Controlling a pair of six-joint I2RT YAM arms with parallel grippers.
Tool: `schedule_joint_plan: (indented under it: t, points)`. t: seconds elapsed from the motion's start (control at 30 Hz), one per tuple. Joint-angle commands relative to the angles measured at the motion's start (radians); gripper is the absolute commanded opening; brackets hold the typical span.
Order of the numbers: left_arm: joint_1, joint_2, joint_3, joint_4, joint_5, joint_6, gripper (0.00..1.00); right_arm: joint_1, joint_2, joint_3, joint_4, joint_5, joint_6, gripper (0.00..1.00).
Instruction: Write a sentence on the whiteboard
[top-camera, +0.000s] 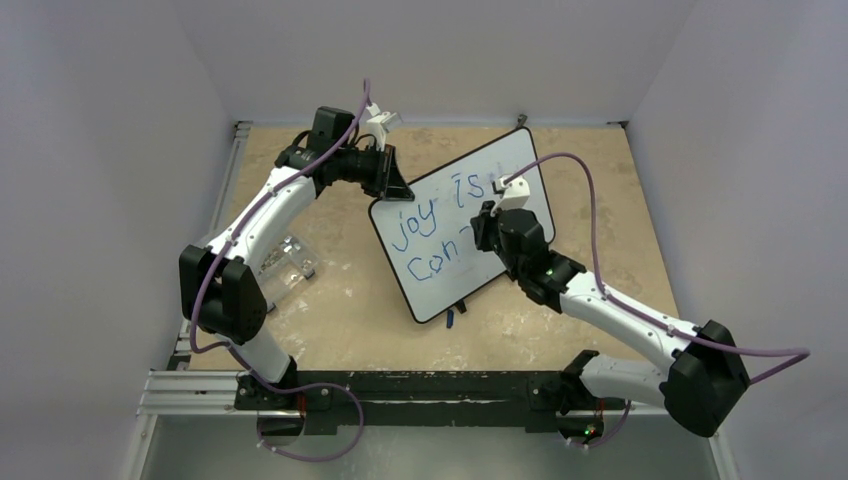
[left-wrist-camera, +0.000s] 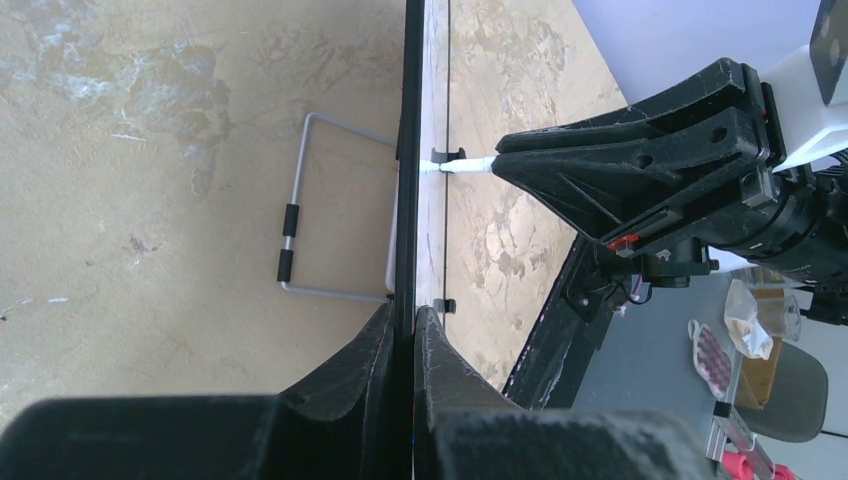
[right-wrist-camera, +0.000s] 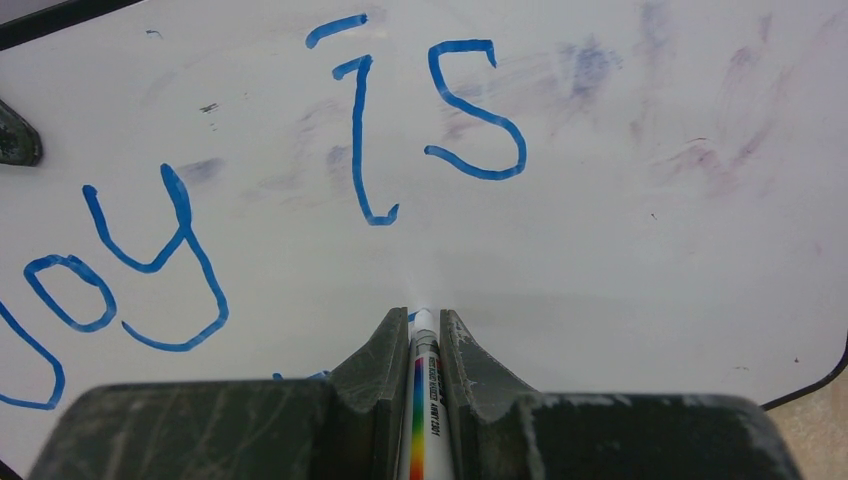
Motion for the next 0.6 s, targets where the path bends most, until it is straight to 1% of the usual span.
schedule_joint_plan:
  t: [0.0, 0.17, 0.27, 0.33, 0.57]
  points:
    - [-0.01, -0.045, 0.006, 0.036, -0.04, 0.049, 0.0, -0.005, -0.025, 0.03, 0.002, 0.028, -0.032, 0.0]
    - [-0.01, -0.04, 0.009, 0.031, -0.038, 0.052, 0.0, -0.005, -0.121, 0.027, 0.0, -0.019, -0.037, 0.0]
    - [-0.01, -0.04, 0.012, 0.026, -0.043, 0.056, 0.0, -0.005, -0.15, 0.04, 0.004, -0.061, -0.038, 0.0]
    - [-0.01, -0.045, 0.011, 0.024, -0.046, 0.058, 0.0, -0.006, -0.145, 0.055, 0.008, -0.079, -0.042, 0.0]
    - [-0.01, -0.046, 0.012, 0.018, -0.053, 0.064, 0.0, -0.005, -0.046, 0.117, 0.01, -0.098, -0.051, 0.0]
